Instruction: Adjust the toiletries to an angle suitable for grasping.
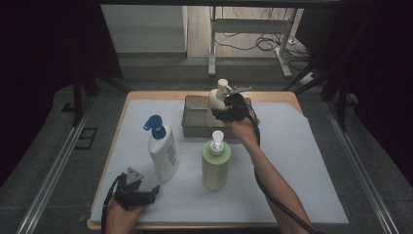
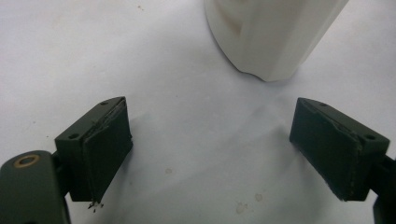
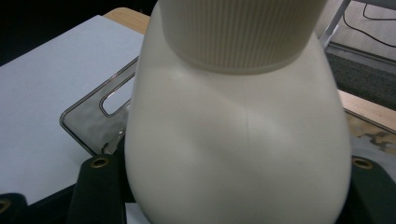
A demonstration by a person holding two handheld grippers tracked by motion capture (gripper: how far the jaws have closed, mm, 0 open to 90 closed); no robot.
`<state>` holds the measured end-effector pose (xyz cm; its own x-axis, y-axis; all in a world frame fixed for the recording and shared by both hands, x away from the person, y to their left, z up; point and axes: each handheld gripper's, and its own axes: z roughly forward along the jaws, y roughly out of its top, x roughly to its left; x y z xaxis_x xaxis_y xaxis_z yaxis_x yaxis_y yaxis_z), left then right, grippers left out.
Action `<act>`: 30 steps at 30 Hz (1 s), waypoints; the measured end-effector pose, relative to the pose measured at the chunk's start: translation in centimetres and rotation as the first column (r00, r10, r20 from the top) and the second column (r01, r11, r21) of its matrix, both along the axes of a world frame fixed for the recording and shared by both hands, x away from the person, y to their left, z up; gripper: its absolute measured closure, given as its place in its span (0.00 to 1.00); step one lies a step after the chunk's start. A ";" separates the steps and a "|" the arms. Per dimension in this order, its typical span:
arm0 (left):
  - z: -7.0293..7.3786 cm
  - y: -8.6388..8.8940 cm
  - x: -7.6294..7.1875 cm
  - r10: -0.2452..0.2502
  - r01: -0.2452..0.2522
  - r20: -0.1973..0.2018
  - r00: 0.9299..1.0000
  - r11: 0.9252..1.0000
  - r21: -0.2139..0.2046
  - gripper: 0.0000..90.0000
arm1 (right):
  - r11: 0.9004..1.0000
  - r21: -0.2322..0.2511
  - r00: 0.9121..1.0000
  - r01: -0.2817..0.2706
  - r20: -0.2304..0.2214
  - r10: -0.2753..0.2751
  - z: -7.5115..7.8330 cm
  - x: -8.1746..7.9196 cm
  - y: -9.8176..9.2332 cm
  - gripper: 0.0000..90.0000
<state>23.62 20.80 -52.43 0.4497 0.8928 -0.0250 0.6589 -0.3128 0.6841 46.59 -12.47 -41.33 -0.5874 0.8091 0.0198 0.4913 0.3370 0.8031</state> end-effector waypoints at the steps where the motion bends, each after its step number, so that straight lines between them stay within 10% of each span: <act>1: 0.0 0.0 0.0 0.000 0.000 0.000 1.000 1.000 0.000 0.14 | 1.000 -0.005 1.000 -0.004 0.001 0.004 0.0 0.0 0.0 0.40; 30: 0.0 0.0 0.0 0.000 0.000 0.000 1.000 1.000 0.000 0.14 | 0.998 -0.051 1.000 -0.021 0.021 0.022 -0.5 -1.1 -0.7 0.38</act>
